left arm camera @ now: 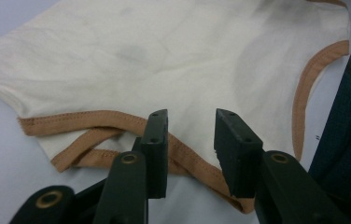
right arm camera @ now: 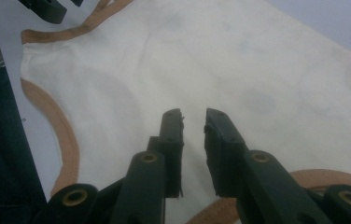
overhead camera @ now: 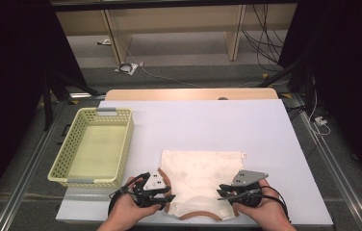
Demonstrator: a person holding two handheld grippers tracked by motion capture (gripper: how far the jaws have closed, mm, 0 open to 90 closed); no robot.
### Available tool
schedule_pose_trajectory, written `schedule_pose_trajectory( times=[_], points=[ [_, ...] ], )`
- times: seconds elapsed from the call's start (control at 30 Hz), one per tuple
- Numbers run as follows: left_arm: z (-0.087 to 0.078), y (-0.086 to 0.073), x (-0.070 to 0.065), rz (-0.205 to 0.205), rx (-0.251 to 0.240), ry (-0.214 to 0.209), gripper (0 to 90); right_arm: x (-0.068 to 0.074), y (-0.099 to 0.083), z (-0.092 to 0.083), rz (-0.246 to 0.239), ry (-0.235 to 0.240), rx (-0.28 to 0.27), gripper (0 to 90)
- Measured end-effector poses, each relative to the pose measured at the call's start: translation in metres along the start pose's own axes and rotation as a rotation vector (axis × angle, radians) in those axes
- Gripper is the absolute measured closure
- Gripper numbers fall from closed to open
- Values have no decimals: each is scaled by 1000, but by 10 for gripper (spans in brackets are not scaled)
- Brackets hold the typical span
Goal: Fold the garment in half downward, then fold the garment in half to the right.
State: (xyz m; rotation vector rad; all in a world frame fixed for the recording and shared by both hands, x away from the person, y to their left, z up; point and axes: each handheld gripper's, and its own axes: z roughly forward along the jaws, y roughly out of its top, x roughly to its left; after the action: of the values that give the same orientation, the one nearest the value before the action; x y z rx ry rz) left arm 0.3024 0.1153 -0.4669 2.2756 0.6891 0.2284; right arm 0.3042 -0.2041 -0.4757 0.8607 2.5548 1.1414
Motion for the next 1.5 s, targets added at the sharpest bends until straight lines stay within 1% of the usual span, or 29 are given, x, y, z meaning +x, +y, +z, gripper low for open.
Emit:
schedule_pose_trajectory(
  times=[0.07,0.13,0.17,0.2,0.3,0.37,0.4,0.43,0.47,0.53,0.57,0.6,0.67,0.73,0.83,0.93,1.03,1.13,1.23,1.3,1.33,1.4,1.5],
  points=[
    [-2,-1,1,-7,-16,6,631,-1,0,0,4,-6,-12,767],
    [-5,-2,1,-18,-21,27,601,-2,0,-1,8,-11,-25,754],
    [-6,-3,1,-22,-32,37,593,-2,0,-1,12,-14,-31,742],
    [-8,-4,2,-37,-41,39,570,-2,0,-1,17,-17,-41,730],
    [-11,-7,2,-70,-70,52,472,-5,1,-3,37,-28,-84,677],
    [-12,-8,2,-83,-75,58,384,-6,2,-3,48,-35,-105,630],
    [-11,-9,2,-91,-76,67,333,-6,2,-3,57,-40,-112,605],
    [-11,-10,1,-94,-75,81,242,-7,3,-3,63,-48,-126,590],
    [-11,-11,1,-96,-77,91,189,-8,3,-4,61,-52,-139,582],
    [-13,-11,1,-82,-82,104,151,-9,4,-4,60,-56,-161,558],
    [-13,-11,1,-78,-87,115,142,-10,4,-5,57,-59,-174,546],
    [-13,-11,1,-78,-89,125,113,-10,5,-5,57,-62,-181,530],
    [-13,-10,0,-78,-86,135,47,-10,5,-5,64,-66,-187,510],
    [-13,-10,0,-75,-82,147,0,-11,5,-5,69,-67,-179,492],
    [-13,-10,0,-74,-88,164,0,-11,5,-6,70,-77,-177,468],
    [-13,-10,0,-74,-93,170,0,-12,5,-6,75,-91,-178,446],
    [-13,-10,-1,-75,-96,170,0,-12,5,-6,79,-105,-188,421],
    [-14,-11,-1,-76,-100,162,0,-13,6,-6,100,-115,-204,370],
    [-15,-13,-3,-87,-98,166,34,-14,6,-4,109,-125,-205,337],
    [-15,-14,-4,-96,-92,170,61,-14,7,-2,110,-119,-206,323],
    [-16,-14,-5,-103,-89,171,78,-13,7,-2,108,-121,-208,320],
    [-16,-15,-6,-104,-88,180,101,-12,9,0,92,-122,-201,320],
    [-16,-18,-8,-123,-85,187,154,-11,16,4,75,-118,-194,338]
  ],
)
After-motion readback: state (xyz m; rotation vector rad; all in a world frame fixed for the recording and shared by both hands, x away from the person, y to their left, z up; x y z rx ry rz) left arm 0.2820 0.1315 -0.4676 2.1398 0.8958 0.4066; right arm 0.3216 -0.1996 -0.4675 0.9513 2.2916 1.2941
